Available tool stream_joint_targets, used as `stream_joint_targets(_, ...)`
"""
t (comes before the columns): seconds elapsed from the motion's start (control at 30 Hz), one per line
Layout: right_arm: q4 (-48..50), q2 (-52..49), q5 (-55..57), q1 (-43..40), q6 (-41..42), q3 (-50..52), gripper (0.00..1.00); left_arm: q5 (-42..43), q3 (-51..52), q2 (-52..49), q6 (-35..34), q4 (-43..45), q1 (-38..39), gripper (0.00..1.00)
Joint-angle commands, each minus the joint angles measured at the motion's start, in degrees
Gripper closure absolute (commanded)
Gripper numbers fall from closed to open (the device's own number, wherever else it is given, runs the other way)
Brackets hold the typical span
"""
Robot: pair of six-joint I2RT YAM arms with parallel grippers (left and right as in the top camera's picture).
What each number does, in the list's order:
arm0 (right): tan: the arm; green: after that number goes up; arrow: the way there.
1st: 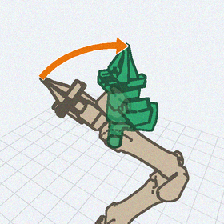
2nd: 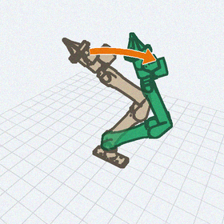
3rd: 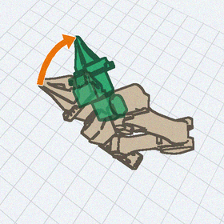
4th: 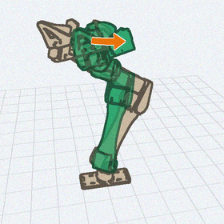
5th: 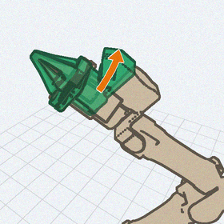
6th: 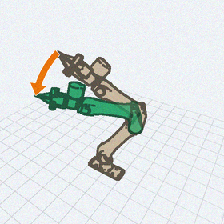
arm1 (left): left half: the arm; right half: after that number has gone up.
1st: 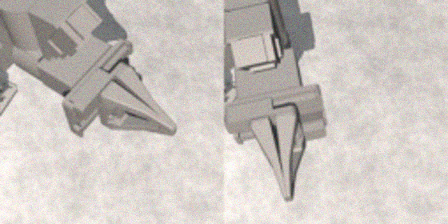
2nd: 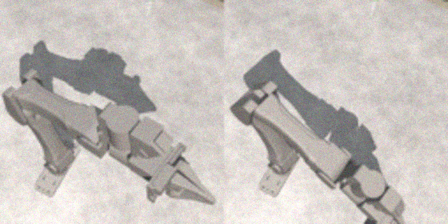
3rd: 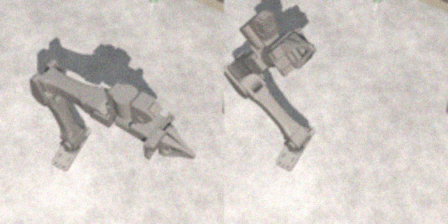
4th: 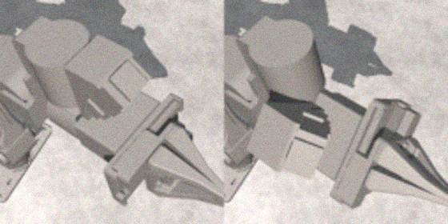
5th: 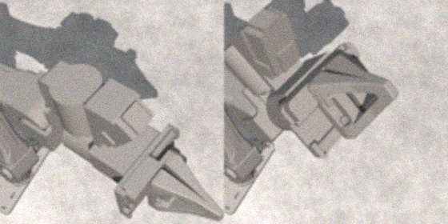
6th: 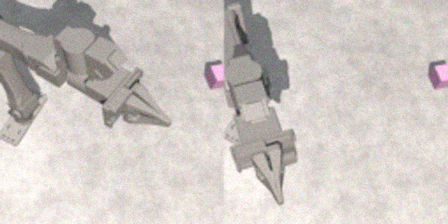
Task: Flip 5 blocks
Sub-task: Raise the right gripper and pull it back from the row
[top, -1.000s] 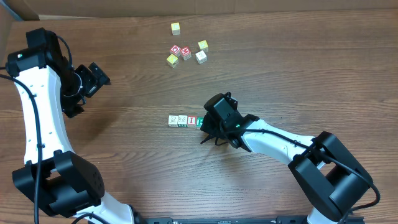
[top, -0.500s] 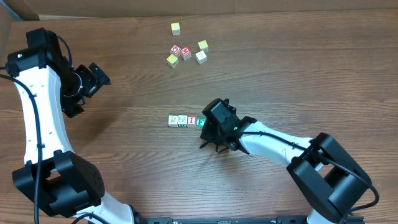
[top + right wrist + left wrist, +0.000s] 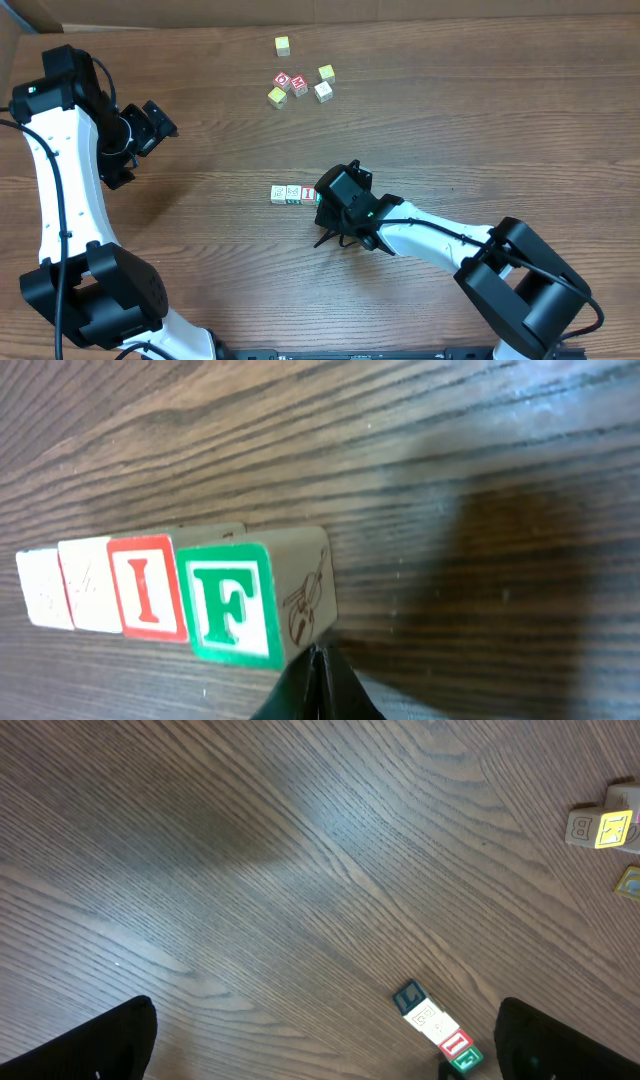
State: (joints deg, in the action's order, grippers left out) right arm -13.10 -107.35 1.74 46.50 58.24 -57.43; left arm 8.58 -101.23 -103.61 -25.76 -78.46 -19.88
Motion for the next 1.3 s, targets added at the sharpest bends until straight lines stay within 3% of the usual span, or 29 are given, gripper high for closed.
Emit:
stream_joint_targets(0.0, 0.7, -1.4, 1.2, 0.0, 0.3, 0.5, 0.96, -0.1, -1.0, 0.8, 0.0, -0.1, 0.1, 0.0)
stream_joint_targets(0.53, 3.8, -3.1, -5.6, 0.0, 0.3, 0.4, 0.96, -0.1, -1.0, 0.8, 0.0, -0.1, 0.1, 0.0)
stream_joint_targets(0.9, -3.9, 6.4, -7.9, -3.4, -5.8, -0.1, 0.96, -0.1, -1.0, 0.8, 0.0, 0.2, 0.1, 0.0)
stream_joint_targets(1.13, -3.6, 6.8, -0.3, -6.2, -9.2, -0.1, 0.96, -0.1, -1.0, 0.8, 0.0, 0.7, 0.1, 0.0)
stream_joint_targets(1.27, 1.4, 5.9, 2.2, -8.1, -14.2, -0.1, 0.96, -0.1, -1.0, 0.8, 0.0, 0.7, 0.1, 0.0)
